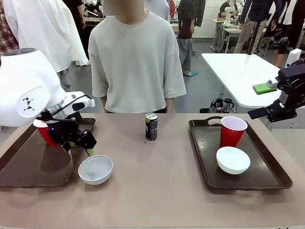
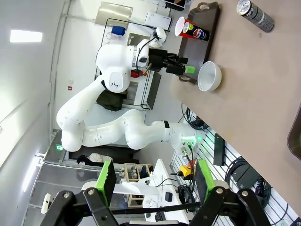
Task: Prepare tableware on both trays.
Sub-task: Pick up a Picnic Bowl from the table and place it on a Handle tray.
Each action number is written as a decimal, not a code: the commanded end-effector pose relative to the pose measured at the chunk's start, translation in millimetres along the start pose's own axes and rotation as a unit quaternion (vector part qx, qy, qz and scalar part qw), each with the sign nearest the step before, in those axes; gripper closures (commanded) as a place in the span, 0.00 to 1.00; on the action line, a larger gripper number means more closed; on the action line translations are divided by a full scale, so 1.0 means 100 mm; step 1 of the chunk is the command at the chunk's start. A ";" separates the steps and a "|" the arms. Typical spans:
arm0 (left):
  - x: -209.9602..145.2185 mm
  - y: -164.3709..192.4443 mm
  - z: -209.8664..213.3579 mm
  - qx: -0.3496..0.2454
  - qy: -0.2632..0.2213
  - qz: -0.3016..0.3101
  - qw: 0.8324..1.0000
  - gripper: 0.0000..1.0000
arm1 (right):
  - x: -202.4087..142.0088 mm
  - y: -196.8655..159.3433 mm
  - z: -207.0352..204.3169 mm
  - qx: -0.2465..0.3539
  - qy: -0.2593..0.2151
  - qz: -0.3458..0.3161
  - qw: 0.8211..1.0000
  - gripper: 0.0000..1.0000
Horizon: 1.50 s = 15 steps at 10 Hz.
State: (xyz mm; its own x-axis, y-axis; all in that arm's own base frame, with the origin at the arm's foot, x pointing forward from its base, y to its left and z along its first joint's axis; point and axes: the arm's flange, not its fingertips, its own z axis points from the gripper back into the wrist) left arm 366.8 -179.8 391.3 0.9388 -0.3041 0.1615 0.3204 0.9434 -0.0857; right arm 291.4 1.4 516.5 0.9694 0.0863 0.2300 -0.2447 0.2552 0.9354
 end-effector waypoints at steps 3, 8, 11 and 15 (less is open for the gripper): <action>0.11 -0.13 -0.28 -0.014 0.020 -0.005 1.000 0.00 | 0.03 0.01 -0.01 0.013 -0.004 0.010 1.000 0.12; 0.14 -0.13 -0.61 -0.020 0.044 -0.031 0.998 0.18 | 0.03 0.01 -0.01 0.013 -0.004 0.010 1.000 0.12; 0.15 -0.13 -0.60 -0.014 0.043 -0.025 0.999 1.00 | 0.03 0.01 -0.01 0.013 -0.004 0.010 1.000 0.12; 0.16 -0.12 -0.60 -0.008 0.051 -0.013 0.999 1.00 | 0.03 0.01 -0.01 0.013 -0.004 0.010 1.000 0.12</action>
State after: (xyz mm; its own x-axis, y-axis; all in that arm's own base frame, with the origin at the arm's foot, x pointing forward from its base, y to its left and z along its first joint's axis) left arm 382.7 -202.5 334.8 0.9343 -0.3508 0.0640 0.3560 0.9282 -0.1084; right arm 291.5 1.4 516.5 0.9693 0.0862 0.2301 -0.2448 0.2553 0.9354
